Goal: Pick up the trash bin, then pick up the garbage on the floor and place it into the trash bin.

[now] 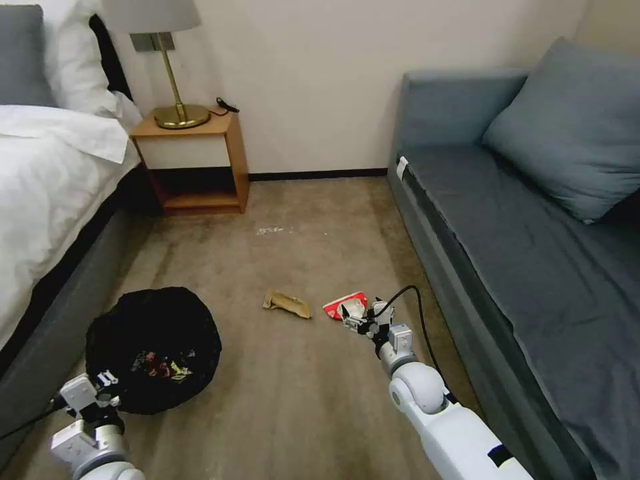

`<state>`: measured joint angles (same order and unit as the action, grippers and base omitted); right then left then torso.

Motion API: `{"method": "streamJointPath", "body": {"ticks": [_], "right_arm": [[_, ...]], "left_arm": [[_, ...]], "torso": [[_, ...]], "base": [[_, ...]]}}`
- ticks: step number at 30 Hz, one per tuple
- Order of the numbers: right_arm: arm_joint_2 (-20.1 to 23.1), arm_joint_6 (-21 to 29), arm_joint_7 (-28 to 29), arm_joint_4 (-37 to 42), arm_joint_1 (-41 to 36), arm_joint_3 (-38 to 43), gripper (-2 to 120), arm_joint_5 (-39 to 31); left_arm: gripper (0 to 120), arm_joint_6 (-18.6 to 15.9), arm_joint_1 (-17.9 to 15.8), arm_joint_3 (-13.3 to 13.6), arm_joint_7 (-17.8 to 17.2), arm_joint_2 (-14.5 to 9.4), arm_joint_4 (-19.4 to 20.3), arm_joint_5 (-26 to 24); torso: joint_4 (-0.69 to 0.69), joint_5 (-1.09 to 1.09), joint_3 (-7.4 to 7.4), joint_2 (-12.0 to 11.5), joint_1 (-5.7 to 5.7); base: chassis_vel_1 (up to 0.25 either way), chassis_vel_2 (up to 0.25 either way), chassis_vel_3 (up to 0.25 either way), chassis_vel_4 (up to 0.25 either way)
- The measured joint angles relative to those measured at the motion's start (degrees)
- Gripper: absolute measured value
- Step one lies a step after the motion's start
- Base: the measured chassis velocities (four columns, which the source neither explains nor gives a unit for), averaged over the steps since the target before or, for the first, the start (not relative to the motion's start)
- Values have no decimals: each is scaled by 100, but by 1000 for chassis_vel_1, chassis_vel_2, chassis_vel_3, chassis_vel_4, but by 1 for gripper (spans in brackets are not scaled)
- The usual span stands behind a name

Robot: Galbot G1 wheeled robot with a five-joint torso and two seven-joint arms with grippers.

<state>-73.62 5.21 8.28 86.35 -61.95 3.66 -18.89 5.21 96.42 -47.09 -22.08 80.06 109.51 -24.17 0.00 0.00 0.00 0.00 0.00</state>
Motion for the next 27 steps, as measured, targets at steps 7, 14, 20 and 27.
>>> {"method": "streamJointPath", "body": {"ticks": [7, 14, 20, 27], "right_arm": [[-21, -31, -25, -48, 3, -39, 100, 50], [-63, -61, -43, -100, 31, -66, 100, 92], [-119, -136, -133, -179, 61, -103, 100, 168], [-101, -315, -566, -338, 175, -228, 100, 286]], "left_arm": [[3, 22, -22, 2, -1, -8, -65, -7], [3, 36, -57, 1, 0, -51, -138, -34], [3, 39, -99, -3, 0, -97, -197, -65], [3, 40, -193, 9, 4, -119, -287, -83]], "torso": [[1, 0, 0, 0, 0], [0, 0, 0, 0, 0], [1, 1, 0, 0, 0], [-1, 0, 1, 0, 0]], "base": [[-151, 156, 147, -153], [-153, 145, 148, -149], [-160, 160, 153, -137], [-122, 86, 96, -112]]}}
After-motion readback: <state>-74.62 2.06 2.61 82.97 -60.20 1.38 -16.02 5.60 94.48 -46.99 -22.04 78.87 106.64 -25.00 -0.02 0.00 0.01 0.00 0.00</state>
